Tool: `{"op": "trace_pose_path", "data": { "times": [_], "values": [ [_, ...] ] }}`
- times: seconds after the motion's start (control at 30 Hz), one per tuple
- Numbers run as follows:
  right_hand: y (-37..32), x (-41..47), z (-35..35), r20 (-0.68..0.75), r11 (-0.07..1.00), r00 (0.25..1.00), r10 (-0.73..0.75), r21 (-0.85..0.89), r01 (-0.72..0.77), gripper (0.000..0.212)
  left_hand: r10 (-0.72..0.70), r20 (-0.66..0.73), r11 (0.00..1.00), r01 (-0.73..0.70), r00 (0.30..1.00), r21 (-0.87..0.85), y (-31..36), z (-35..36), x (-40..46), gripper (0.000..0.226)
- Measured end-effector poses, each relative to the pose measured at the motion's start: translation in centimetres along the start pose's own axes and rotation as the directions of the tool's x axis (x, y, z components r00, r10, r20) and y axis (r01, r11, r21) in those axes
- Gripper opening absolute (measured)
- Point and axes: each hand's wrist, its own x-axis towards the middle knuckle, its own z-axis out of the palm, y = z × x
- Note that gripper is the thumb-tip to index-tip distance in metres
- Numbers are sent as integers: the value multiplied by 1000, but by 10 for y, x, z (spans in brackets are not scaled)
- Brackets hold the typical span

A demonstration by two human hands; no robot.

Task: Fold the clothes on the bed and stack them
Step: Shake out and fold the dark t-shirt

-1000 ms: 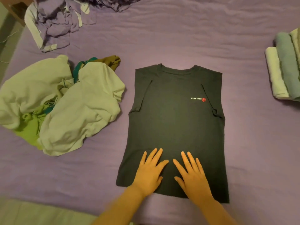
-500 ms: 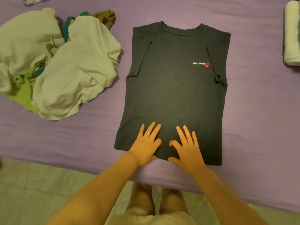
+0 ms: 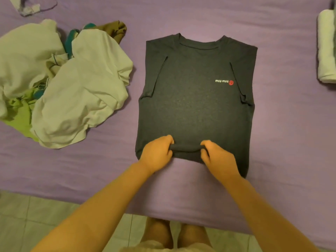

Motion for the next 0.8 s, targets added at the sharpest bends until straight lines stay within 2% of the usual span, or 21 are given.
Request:
{"op": "trace_pose_path", "data": {
  "times": [0.07,0.17,0.23,0.33,0.43,0.63,0.67,0.73,0.8],
  "values": [
    [4,22,-14,-19,994,999,-36,-100,34,33,-65,5,998,65,998,-16,-2,-23,23,16],
    [12,53,-40,60,973,997,-38,-224,51,45,-50,-20,997,49,999,-61,-5,-59,57,21],
    [15,72,-59,43,964,999,-4,-266,16,44,-79,-33,995,77,996,-69,-7,-81,81,23],
    [12,105,-85,-16,986,997,81,-144,-82,31,-102,-52,992,97,993,-83,-9,-108,117,14],
    [7,141,-109,-59,985,985,164,58,-160,28,-142,-46,979,133,989,-157,-11,-132,152,21],
    [1,210,-140,-160,968,967,197,189,-166,27,-230,-151,970,215,961,-115,-13,-163,213,20],
    [4,219,-140,-161,964,965,209,200,-175,31,-230,-166,972,219,959,-85,-12,-164,220,22],
    [14,226,-134,-134,976,976,173,156,-152,45,-160,-227,973,193,961,130,-10,-159,228,30],
    [23,223,-128,-104,993,991,86,89,-77,64,68,-323,917,68,944,393,-6,-147,228,36]
  ]
}}
